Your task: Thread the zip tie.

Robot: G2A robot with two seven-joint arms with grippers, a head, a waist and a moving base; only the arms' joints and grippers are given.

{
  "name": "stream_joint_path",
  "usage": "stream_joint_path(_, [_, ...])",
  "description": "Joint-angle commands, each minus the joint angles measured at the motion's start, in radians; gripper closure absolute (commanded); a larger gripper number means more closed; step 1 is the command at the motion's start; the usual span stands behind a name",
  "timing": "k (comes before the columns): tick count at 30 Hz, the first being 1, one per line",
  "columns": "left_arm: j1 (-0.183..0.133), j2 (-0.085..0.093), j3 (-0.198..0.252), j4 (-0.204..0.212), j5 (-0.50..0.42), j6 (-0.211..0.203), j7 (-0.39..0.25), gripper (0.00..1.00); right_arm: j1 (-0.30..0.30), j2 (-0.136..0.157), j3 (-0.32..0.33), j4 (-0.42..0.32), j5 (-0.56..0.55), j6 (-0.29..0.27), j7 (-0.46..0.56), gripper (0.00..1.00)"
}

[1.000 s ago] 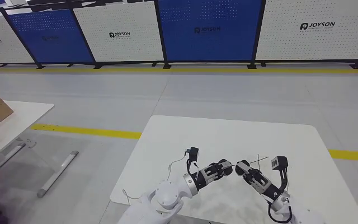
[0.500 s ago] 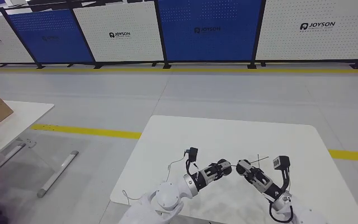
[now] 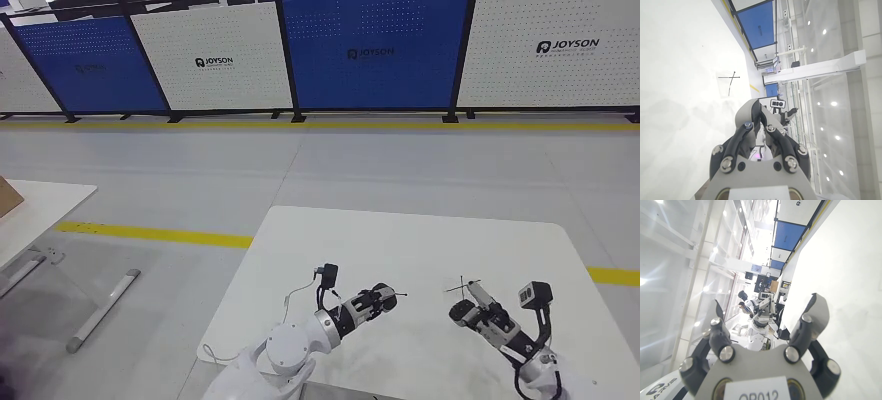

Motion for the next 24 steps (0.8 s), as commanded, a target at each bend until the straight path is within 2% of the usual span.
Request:
stream_joint_path(1, [0.000,0.000,0.000,0.000,0.000,0.000,0.000,1.00,0.001,0.000,0.000,-0.001,-0.007,-0.001,-0.002,0.00])
stream_joint_path(4, [0.000,0.000,0.000,0.000,0.000,0.000,0.000,1.00,0.015,0.004,-0.004,-0.027,-0.127,-0.013,-0.001,0.00])
stream_joint_path(5, [0.000,0.000,0.000,0.000,0.000,0.000,0.000,1.00,0.026,0.008,0.008,-0.041,-0.187,0.004,0.014,0.00])
stream_joint_path(8, [0.000,0.000,0.000,0.000,0.000,0.000,0.000,1.00,0.050,0.020,0.052,-0.076,-0.269,0.075,0.051,0.00])
stream_joint_path(10, [0.000,0.000,0.000,0.000,0.000,0.000,0.000,1.00,0.074,0.028,0.080,-0.100,-0.322,0.146,0.104,0.00])
stream_joint_path(12, [0.000,0.000,0.000,0.000,0.000,0.000,0.000,1.00,0.100,0.036,0.086,-0.118,-0.395,0.200,0.157,0.00])
stream_joint_path(16, [0.000,0.000,0.000,0.000,0.000,0.000,0.000,1.00,0.189,0.045,0.046,-0.100,-0.557,0.306,0.269,0.00])
stream_joint_path(19, [0.000,0.000,0.000,0.000,0.000,0.000,0.000,1.00,0.255,0.045,-0.008,-0.079,-0.678,0.381,0.275,0.00])
stream_joint_path(24, [0.000,0.000,0.000,0.000,0.000,0.000,0.000,1.00,0.262,0.042,-0.014,-0.077,-0.669,0.393,0.258,0.00])
